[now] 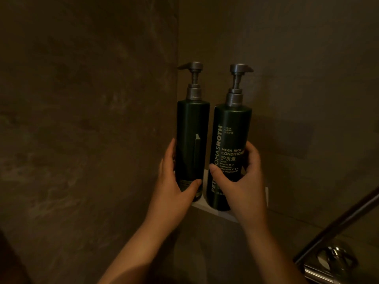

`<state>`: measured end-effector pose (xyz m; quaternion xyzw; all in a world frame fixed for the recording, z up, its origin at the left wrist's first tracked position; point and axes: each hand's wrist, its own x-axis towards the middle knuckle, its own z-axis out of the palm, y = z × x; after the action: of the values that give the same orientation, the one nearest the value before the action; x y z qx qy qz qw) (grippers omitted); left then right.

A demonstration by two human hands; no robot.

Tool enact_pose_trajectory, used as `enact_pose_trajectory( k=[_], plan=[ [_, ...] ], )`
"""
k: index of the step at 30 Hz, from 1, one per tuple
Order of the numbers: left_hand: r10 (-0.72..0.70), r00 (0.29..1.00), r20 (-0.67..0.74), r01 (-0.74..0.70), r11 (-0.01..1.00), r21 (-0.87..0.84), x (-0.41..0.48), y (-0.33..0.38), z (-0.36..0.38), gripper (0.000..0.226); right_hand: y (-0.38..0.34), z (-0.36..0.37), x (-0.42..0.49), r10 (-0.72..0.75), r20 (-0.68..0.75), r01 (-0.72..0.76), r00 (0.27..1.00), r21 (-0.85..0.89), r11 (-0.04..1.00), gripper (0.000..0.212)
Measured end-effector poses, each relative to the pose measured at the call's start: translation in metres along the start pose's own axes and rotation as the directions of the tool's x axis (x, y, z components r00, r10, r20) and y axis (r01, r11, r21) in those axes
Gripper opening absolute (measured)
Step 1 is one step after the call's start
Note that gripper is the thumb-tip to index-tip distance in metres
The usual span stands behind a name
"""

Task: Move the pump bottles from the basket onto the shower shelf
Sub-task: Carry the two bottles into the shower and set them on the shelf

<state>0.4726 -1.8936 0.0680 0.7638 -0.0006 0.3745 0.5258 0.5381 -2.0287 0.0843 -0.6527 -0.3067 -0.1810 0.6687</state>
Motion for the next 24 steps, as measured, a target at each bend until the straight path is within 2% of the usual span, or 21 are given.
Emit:
enact_pose_trajectory(
  k=[4, 10, 13, 15, 16, 18, 21, 24],
  plan=[
    [-0.013, 1.0, -0.027, 0.012, 1.0, -0.029, 0.004, -0.01, 0.002, 0.095, 0.001, 0.004, 0.008, 0.028, 0.074, -0.023, 0.997, -0.062, 0.998, 0.07],
    [-0.016, 0.999, -0.048, 0.013, 0.999, -0.049, 0.013, -0.018, 0.002, 0.094, 0.007, 0.008, 0.015, 0.112, 0.154, -0.107, 0.982, -0.04, 0.993, 0.063],
    [0.002, 0.999, -0.047, -0.002, 1.0, -0.012, 0.012, -0.017, 0.002, 0.098, 0.009, 0.005, 0.01, 0.122, 0.157, -0.092, 0.98, -0.189, 0.978, 0.069],
    [0.032, 0.998, -0.062, -0.027, 0.997, 0.068, 0.006, -0.015, 0.002, 0.101, 0.01, 0.003, -0.003, 0.087, 0.118, -0.037, 0.989, -0.369, 0.929, 0.082],
    [0.07, 0.994, -0.081, -0.058, 0.989, 0.137, 0.001, -0.014, 0.003, 0.1, 0.01, 0.001, -0.011, 0.041, 0.092, 0.002, 0.995, -0.425, 0.905, 0.083],
    [0.179, 0.976, -0.126, -0.128, 0.933, 0.336, -0.009, -0.013, 0.006, 0.097, 0.01, -0.004, -0.026, -0.057, 0.047, 0.072, 0.997, -0.471, 0.879, 0.07],
    [0.359, 0.921, -0.154, -0.2, 0.773, 0.601, -0.023, -0.016, 0.01, 0.084, 0.011, -0.007, -0.038, -0.106, 0.061, 0.122, 0.993, -0.517, 0.847, 0.049],
    [0.373, 0.919, -0.128, -0.195, 0.711, 0.675, -0.028, -0.018, 0.012, 0.07, 0.012, -0.006, -0.039, -0.13, 0.105, 0.167, 0.986, -0.56, 0.812, 0.041]
  ],
)
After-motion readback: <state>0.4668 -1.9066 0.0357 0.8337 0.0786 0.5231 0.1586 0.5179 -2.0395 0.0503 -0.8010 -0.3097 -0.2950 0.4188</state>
